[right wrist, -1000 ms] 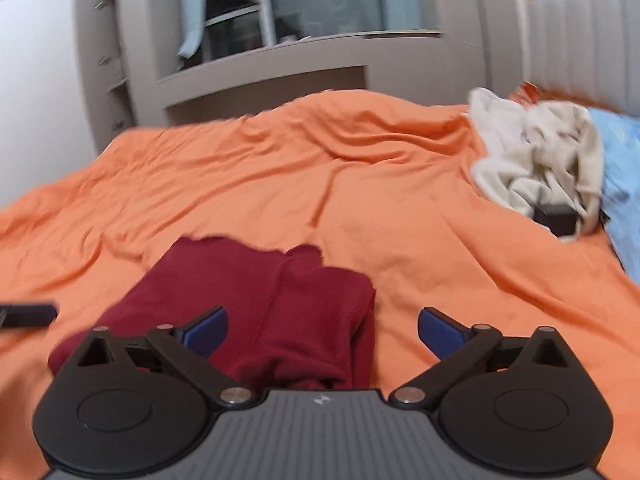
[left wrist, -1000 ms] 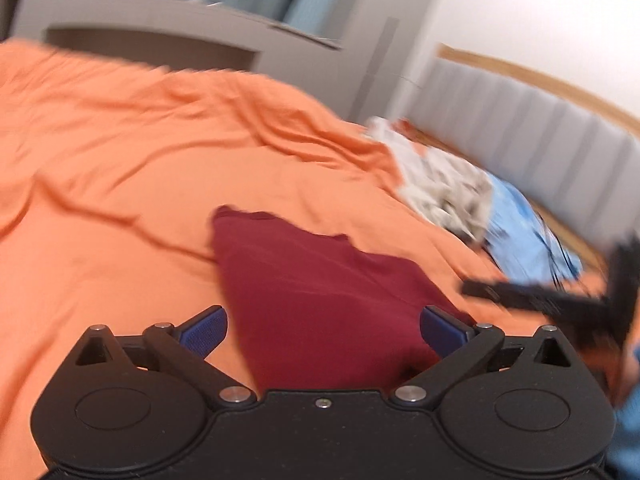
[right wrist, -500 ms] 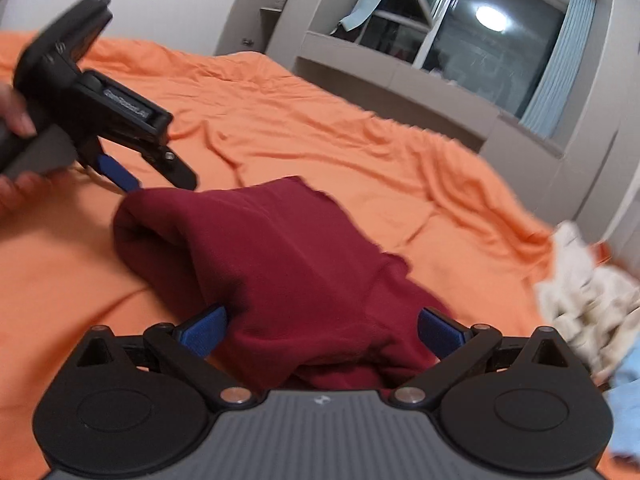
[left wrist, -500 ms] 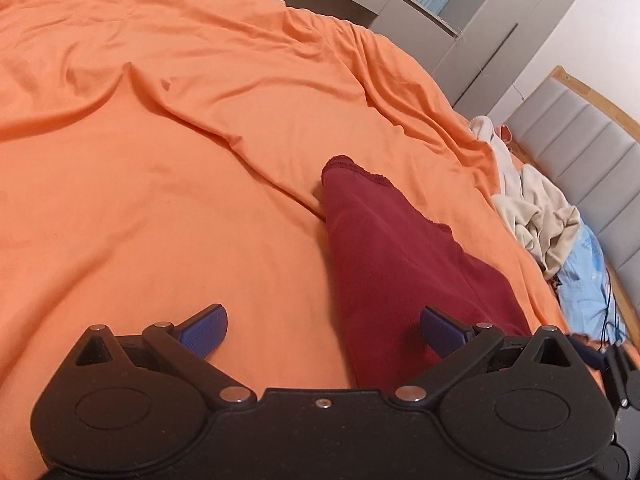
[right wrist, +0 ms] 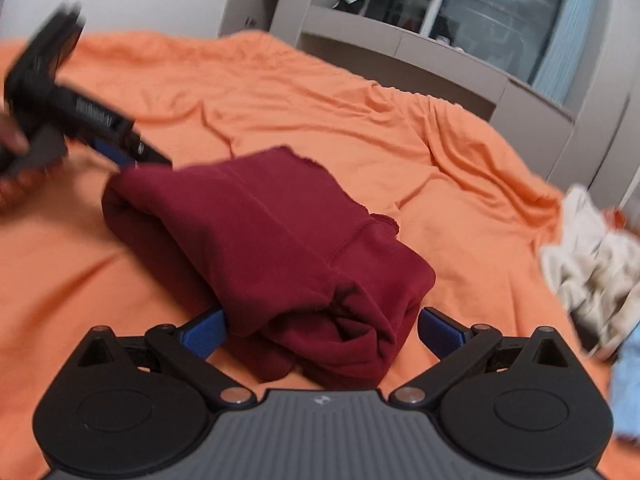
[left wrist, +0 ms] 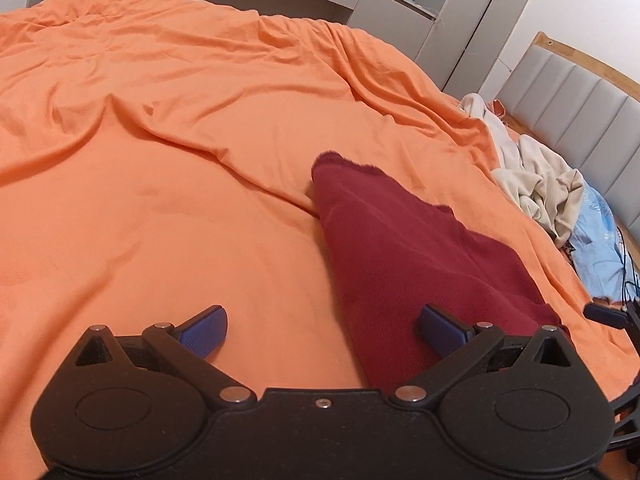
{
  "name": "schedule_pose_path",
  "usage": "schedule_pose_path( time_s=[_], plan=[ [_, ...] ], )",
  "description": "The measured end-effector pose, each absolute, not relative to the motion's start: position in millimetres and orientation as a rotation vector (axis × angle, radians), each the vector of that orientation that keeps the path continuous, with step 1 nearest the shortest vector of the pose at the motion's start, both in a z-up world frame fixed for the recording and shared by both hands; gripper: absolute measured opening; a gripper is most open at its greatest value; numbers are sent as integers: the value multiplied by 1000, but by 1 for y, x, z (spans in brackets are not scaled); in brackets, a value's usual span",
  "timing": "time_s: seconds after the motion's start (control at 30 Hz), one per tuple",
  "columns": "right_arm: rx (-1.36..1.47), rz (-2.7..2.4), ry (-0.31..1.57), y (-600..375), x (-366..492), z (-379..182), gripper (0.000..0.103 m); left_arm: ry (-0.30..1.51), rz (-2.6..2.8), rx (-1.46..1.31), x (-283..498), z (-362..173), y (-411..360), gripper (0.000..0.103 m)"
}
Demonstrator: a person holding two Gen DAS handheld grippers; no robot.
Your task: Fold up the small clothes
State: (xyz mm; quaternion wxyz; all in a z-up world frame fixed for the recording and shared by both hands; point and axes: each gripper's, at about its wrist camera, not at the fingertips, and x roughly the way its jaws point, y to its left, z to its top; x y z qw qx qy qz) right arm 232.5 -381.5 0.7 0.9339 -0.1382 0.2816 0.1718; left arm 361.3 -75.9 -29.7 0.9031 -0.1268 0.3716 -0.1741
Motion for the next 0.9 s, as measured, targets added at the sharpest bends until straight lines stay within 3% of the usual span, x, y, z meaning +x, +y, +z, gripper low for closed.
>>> schedule_pose_path(
  time_s=[0.3,0.73,0.9],
  plan=[
    [286,138,586,-464,268,1,103,694,-396,-327,364,-22,-68,102],
    [700,156,706,-481,317,-67,103,782,-461,-346,378,-46,-86,103],
    [730,104,699,-484,315,-75,78,765,-454,-317,374,-47,-89,103]
  ],
)
